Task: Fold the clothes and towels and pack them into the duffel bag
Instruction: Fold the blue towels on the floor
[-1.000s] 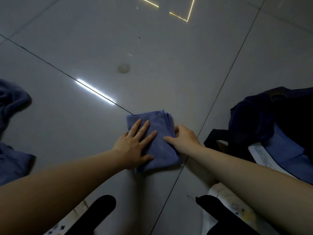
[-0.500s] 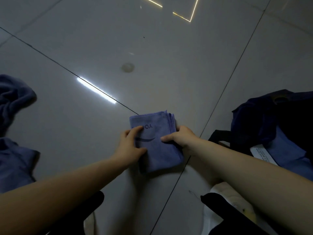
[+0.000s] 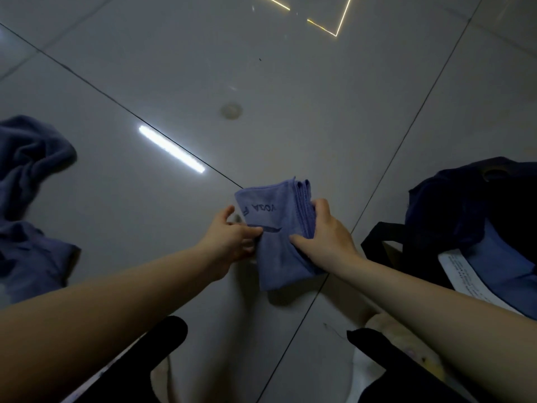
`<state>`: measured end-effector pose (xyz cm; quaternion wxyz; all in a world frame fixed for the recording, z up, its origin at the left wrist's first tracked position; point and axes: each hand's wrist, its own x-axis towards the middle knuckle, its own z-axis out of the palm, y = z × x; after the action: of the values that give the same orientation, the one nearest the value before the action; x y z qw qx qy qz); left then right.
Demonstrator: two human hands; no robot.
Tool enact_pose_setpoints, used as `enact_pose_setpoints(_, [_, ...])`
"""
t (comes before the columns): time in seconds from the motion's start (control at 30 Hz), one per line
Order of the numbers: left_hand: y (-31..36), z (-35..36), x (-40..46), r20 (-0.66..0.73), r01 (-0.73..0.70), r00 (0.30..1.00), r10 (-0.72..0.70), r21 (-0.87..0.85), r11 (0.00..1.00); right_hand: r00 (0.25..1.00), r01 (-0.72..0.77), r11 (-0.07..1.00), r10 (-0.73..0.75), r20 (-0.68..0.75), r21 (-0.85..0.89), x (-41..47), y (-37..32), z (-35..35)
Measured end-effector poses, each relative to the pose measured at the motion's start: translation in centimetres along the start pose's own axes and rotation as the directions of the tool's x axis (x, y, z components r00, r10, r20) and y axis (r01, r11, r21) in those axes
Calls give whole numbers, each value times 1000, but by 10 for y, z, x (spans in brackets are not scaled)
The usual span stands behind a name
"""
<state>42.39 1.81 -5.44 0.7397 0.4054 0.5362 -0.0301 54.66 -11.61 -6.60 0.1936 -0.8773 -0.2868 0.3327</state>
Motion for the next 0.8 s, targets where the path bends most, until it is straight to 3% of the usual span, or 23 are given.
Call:
enact_pose_setpoints(0.17, [7,7,-8,87,14,996,-13,-13,1000,979,205,973,-202,-35,108,-22,-15,-4])
enact_pose_setpoints(0.27, [9,11,-10,121,12,993,-7,-40,999,922,388,921,-388,11,-22,-38,-20,-2])
enact_pose_setpoints(0.33, [10,12,-11,137,37,990,-28,-61,997,897,441,885,-436,67,-150,-44,-21,-1])
enact_pose_setpoints(0.5, [17,11,-16,237,124,968,-83,-161,979,908,415,871,-416,54,-262,-44,-19,-3])
enact_pose_setpoints(0.57, [21,12,-19,283,111,955,-84,-81,990,891,437,864,-453,-7,-250,-46,-14,-8])
enact_pose_setpoints(0.67, [23,21,-25,335,75,939,-83,35,997,926,374,911,-377,19,-174,-54,-1,-19])
enact_pose_setpoints(0.8, [19,38,-30,284,-13,958,-44,196,981,941,339,941,-339,-3,-15,-69,17,-41])
